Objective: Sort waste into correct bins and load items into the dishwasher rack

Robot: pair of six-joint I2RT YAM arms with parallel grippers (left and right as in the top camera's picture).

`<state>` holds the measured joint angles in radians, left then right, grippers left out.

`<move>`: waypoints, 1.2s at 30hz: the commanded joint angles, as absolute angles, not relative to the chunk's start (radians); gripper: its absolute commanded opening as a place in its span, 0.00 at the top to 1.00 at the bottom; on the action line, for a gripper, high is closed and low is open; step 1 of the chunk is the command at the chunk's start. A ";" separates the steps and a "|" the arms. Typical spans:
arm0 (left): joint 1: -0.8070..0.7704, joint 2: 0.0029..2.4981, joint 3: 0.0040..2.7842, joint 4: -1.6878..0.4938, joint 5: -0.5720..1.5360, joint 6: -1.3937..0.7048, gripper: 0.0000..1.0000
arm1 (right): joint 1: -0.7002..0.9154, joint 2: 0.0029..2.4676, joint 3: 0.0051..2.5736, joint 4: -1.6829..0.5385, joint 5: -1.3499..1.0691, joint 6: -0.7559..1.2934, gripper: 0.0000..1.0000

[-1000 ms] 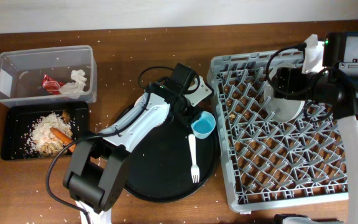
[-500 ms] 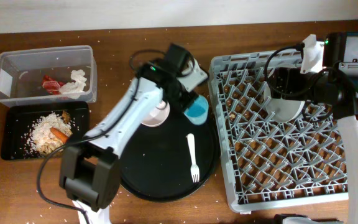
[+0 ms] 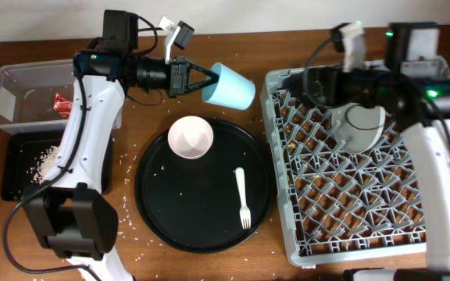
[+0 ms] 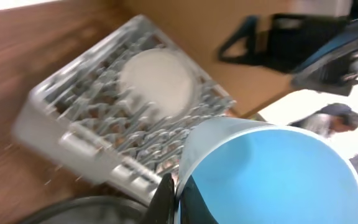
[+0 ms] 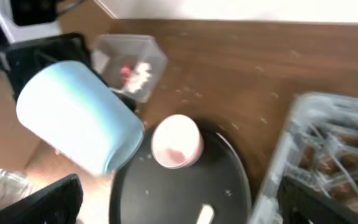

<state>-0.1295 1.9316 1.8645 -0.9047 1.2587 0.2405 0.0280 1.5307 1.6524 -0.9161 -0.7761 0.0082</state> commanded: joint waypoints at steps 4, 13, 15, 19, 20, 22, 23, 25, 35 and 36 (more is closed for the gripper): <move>-0.134 1.914 1.880 -0.794 1.574 0.225 1.00 | 0.132 1.561 1.659 -0.722 -0.993 -0.022 0.01; -0.134 1.914 1.880 -0.628 1.574 0.085 1.00 | 0.205 1.562 1.659 -0.682 -0.994 -0.053 0.07; -0.130 1.914 1.880 -0.551 1.574 0.031 1.00 | 0.216 1.562 1.659 -0.684 -0.991 -0.056 0.07; -0.108 1.914 1.880 -0.493 1.574 -0.024 1.00 | 0.219 1.562 1.659 -0.683 -0.992 -0.072 0.10; -0.109 1.914 1.880 -0.493 1.574 -0.023 1.00 | 0.219 1.562 1.659 -0.679 -0.992 -0.072 0.12; -0.109 1.914 1.880 -0.493 1.574 -0.023 1.00 | 0.219 1.562 1.659 -0.672 -0.996 -0.072 0.19; -0.109 1.914 1.880 -0.493 1.574 -0.023 1.00 | 0.223 1.562 1.659 -0.668 -0.999 -0.072 0.21; -0.109 1.914 1.880 -0.493 1.574 -0.023 1.00 | 0.232 1.562 1.659 -0.661 -0.999 -0.072 0.24; -0.109 1.914 1.880 -0.493 1.574 -0.023 1.00 | 0.251 1.562 1.659 -0.638 -1.000 -0.075 0.33; -0.109 1.914 1.880 -0.493 1.574 -0.023 1.00 | 0.254 1.562 1.659 -0.635 -0.999 -0.075 0.35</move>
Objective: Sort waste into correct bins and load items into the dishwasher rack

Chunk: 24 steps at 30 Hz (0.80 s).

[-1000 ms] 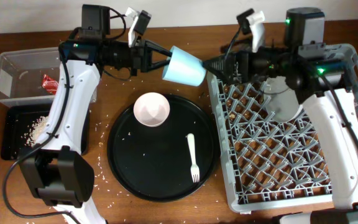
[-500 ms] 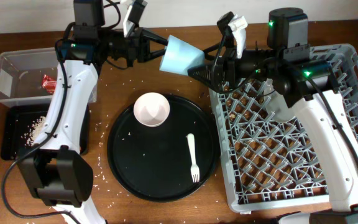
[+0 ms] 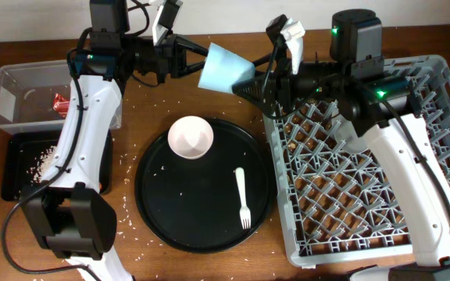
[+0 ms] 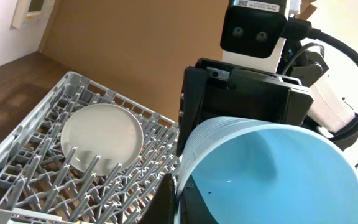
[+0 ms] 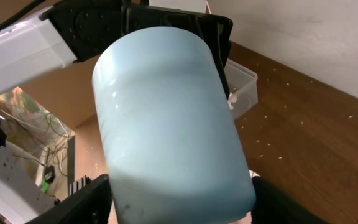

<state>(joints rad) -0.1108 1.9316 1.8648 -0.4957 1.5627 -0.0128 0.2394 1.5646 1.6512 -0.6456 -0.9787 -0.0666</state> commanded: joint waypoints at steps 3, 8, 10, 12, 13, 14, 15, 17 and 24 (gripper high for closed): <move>-0.109 1.914 1.880 -0.493 1.574 -0.023 1.00 | 0.268 1.562 1.659 -0.627 -0.999 -0.080 0.42; -0.109 1.914 1.880 -0.493 1.573 -0.023 0.99 | 0.269 1.562 1.659 -0.627 -0.999 -0.083 0.48; -0.109 1.914 1.880 -0.493 1.571 -0.023 0.99 | 0.268 1.562 1.659 -0.626 -1.000 -0.083 0.49; -0.109 1.914 1.880 -0.493 1.571 -0.023 0.99 | 0.268 1.562 1.659 -0.604 -1.031 -0.083 0.48; -0.109 1.914 1.880 -0.493 1.572 -0.023 0.99 | 0.268 1.562 1.659 -0.576 -1.061 -0.083 0.48; -0.109 1.914 1.880 -0.493 1.572 -0.023 0.99 | 0.269 1.562 1.659 -0.560 -1.070 -0.082 0.48; -0.109 1.914 1.880 -0.494 1.573 -0.023 1.00 | 0.269 1.562 1.659 -0.543 -1.070 -0.082 0.48; -0.111 1.914 1.880 -0.494 1.573 -0.031 0.99 | 0.270 1.562 1.659 -0.529 -1.070 -0.082 0.48; -0.147 1.914 1.880 -0.493 1.572 -0.031 0.99 | 0.315 1.562 1.659 -0.481 -1.066 -0.083 0.47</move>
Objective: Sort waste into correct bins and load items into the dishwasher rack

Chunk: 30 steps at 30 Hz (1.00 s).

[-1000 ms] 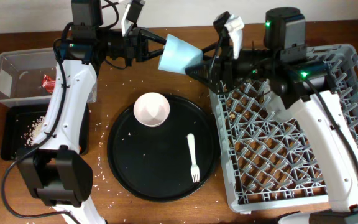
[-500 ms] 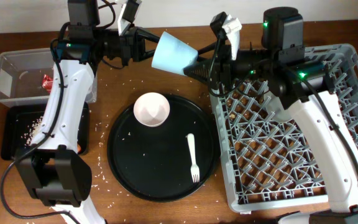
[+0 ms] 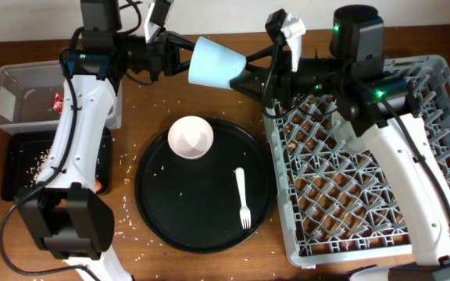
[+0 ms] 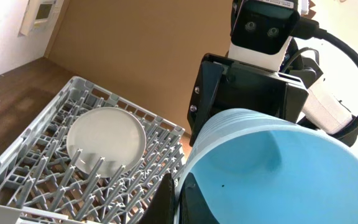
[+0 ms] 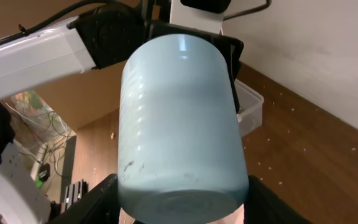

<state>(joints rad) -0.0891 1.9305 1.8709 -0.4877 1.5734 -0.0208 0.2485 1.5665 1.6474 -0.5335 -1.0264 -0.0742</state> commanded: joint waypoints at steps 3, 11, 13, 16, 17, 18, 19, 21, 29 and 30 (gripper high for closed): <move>-0.150 1.914 1.880 -0.493 1.572 -0.031 0.99 | 0.315 1.562 1.659 -0.475 -1.067 -0.082 0.47; -0.150 1.914 1.880 -0.493 1.547 -0.030 0.95 | 0.314 1.562 1.659 -0.456 -1.081 -0.083 0.57; -0.150 1.914 1.880 -0.487 1.531 -0.030 0.73 | 0.312 1.562 1.659 -0.456 -1.081 -0.083 0.57; -0.144 1.914 1.880 -0.486 1.522 -0.030 0.59 | 0.305 1.562 1.659 -0.457 -1.072 -0.083 0.57; -0.137 1.914 1.880 -0.486 1.523 -0.031 0.59 | 0.296 1.562 1.659 -0.456 -1.072 -0.082 0.57; -0.133 1.914 1.880 -0.486 1.523 -0.031 0.60 | 0.290 1.562 1.659 -0.456 -1.073 -0.082 0.57; -0.130 1.914 1.880 -0.486 1.523 -0.031 0.61 | 0.285 1.562 1.659 -0.458 -1.073 -0.082 0.57; -0.130 1.914 1.880 -0.486 1.523 -0.030 0.77 | 0.282 1.562 1.659 -0.460 -1.073 -0.082 0.57; -0.131 1.914 1.880 -0.486 1.526 -0.031 0.99 | 0.282 1.563 1.659 -0.472 -1.061 -0.083 0.44; -0.131 1.914 1.880 -0.486 1.527 -0.031 0.99 | 0.282 1.563 1.659 -0.472 -1.061 -0.083 0.43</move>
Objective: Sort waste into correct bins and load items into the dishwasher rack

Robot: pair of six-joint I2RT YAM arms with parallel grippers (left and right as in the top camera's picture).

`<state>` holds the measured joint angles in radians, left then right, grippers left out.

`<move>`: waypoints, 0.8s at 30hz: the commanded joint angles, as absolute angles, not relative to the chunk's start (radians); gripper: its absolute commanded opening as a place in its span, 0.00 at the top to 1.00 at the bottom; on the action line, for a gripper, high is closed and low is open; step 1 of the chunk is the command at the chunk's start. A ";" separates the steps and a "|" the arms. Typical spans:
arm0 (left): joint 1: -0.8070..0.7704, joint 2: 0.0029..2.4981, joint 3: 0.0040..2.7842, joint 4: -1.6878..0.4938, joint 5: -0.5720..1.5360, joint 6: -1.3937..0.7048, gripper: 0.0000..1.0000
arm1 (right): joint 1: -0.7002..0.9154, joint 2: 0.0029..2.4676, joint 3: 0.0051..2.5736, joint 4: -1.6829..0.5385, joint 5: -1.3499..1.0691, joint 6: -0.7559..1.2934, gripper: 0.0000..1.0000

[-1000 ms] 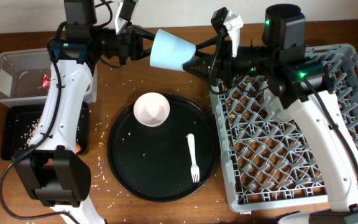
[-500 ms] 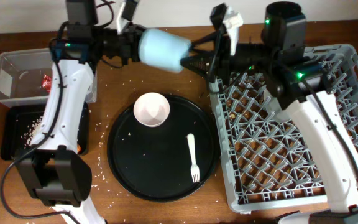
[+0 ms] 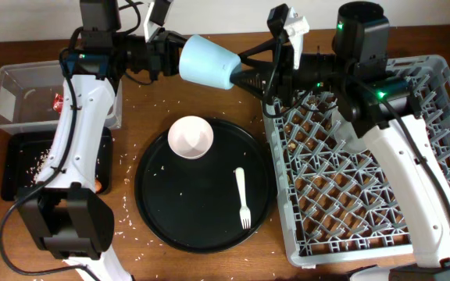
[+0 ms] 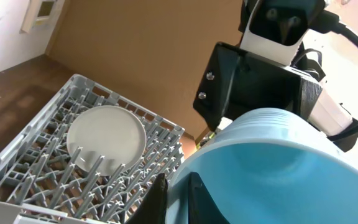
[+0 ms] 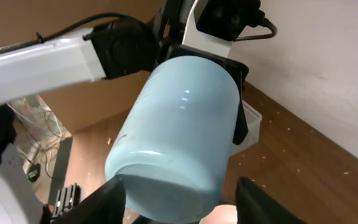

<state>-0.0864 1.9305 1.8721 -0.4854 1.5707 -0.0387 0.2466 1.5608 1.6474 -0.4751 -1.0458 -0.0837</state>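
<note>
A light blue cup [image 3: 205,62] hangs tilted in the air above the table's far side. My left gripper [image 3: 180,55] is shut on its rim, one finger inside and one outside [image 4: 176,180]. From the right, my right gripper [image 3: 244,69] is open with the cup's base [image 5: 179,124] between its fingers [image 5: 114,190]; the left finger touches the base and the right one stands off it. A white bowl [image 3: 191,136] and a white fork [image 3: 241,197] lie on the round black tray [image 3: 170,218]. The grey dishwasher rack [image 3: 444,234] holds a white plate [image 4: 106,137].
At the far left stands a clear bin [image 3: 10,86] with a red wrapper [image 3: 61,101], and a black bin [image 3: 18,183] with pale crumbs lies in front of it. Crumbs are scattered on the wooden table [image 3: 131,226] round the tray.
The cup has shifted slightly left and tipped more. My right gripper's fingers now stand wider apart round its base. The left gripper keeps its hold on the rim.
First my left gripper held the cup near the rack's corner while the right gripper was over the rack by the plate. Then the right arm was at the cup, fingers round its base. Both have stayed there, the cup a little higher and further left.
</note>
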 commanded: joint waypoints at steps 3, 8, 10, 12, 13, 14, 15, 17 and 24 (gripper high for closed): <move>-0.131 1.914 1.880 -0.486 1.530 -0.030 0.99 | 0.283 1.563 1.659 -0.471 -1.062 -0.082 0.38; -0.131 1.914 1.880 -0.485 1.530 -0.030 0.99 | 0.309 1.563 1.659 -0.447 -1.061 -0.082 0.23; -0.131 1.914 1.880 -0.485 1.530 -0.030 0.99 | 0.328 1.566 1.659 -0.421 -1.056 -0.081 0.17; -0.131 1.914 1.880 -0.482 1.529 -0.030 0.99 | 0.350 1.573 1.659 -0.405 -1.001 -0.062 0.14; -0.131 1.914 1.880 -0.479 1.523 -0.030 0.99 | 0.357 1.575 1.659 -0.402 -0.981 -0.049 0.13; -0.131 1.914 1.880 -0.477 1.516 -0.030 0.99 | 0.363 1.577 1.659 -0.397 -0.961 -0.032 0.13; -0.131 1.914 1.880 -0.472 1.510 -0.030 0.99 | 0.368 1.578 1.659 -0.395 -0.945 -0.021 0.12; -0.130 1.914 1.880 -0.468 1.468 -0.030 0.99 | 0.375 1.577 1.659 -0.392 -0.905 -0.016 0.10; -0.130 1.914 1.880 -0.467 1.350 -0.031 0.99 | 0.338 1.577 1.659 -0.415 -0.852 0.017 0.06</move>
